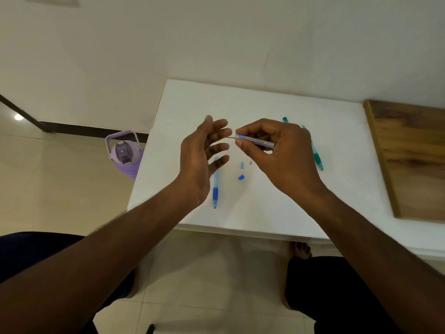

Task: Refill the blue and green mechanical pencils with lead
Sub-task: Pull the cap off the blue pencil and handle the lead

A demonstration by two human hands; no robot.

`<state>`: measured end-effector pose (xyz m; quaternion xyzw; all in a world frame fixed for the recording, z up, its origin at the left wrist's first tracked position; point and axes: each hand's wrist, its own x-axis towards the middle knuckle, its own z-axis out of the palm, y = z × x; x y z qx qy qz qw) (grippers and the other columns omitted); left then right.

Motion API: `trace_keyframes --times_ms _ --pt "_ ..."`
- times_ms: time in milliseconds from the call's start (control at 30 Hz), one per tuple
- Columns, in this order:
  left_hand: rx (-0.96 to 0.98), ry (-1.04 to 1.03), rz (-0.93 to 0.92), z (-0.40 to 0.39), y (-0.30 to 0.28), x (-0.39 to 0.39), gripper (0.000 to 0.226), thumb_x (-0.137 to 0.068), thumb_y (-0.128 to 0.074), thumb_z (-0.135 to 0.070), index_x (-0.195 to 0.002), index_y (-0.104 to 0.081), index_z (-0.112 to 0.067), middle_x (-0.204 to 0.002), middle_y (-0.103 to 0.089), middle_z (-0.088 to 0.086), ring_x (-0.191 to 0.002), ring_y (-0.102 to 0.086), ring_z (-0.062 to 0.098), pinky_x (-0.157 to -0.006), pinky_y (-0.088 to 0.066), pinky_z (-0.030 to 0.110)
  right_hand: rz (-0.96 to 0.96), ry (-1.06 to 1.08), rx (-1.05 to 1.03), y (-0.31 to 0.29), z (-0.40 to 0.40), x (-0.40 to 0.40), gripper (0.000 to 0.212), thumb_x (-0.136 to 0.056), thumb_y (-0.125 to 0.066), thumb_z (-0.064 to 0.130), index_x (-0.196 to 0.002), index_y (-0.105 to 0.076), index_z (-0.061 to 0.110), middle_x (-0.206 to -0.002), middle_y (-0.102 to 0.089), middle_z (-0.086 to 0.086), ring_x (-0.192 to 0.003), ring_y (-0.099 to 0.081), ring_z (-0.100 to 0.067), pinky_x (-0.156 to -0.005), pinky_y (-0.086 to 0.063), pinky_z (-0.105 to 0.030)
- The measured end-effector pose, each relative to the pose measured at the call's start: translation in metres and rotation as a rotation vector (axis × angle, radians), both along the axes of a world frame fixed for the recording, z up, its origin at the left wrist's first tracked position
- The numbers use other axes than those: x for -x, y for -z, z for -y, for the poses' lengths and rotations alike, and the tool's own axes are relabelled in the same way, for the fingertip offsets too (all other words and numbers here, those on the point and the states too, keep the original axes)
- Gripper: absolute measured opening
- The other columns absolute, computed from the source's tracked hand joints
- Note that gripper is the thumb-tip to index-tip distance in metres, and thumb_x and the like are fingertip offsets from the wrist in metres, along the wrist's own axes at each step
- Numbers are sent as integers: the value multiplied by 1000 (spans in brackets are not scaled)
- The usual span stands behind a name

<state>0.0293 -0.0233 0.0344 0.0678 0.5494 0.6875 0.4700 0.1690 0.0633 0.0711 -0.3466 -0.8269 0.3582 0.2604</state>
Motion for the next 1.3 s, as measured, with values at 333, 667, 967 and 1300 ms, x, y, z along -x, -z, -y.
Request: trace_keyframes --times_ms 333,667,967,1300 --pt "15 -22 -365 -1 5 -8 11 -100 -70 -30 -95 -79 -28 -87 -78 -9 -70 -65 7 -65 -54 28 -80 95 35 -2 -10 -3 19 -92 -81 28 -108 -81 19 -91 -76 14 -90 -72 4 -78 -52 -5" --pt "25 -69 -574 -3 6 -2 7 -95 -77 -36 -98 -81 -30 -88 -80 -13 -78 -71 5 -67 -56 18 -77 108 170 12 -2 5 12 -92 -80 34 -103 -76 33 -90 -76 21 -87 -73 4 -78 -60 -14" --pt "94 -61 -742 -3 9 1 12 -96 -73 -45 -100 -79 -35 -90 -78 -19 -88 -71 6 -77 -54 12 -222 141 635 20 3 14 17 -96 -75 19 -112 -71 16 -96 -82 0 -83 -80 -14 -80 -65 -32" --pt "104 -9 -809 -1 10 0 15 -97 -72 -43 -105 -79 -31 -96 -78 -17 -91 -71 9 -79 -56 18 -172 122 614 24 2 15 16 -101 -69 31 -110 -75 20 -88 -80 3 -69 -65 -7 -71 -56 -28"
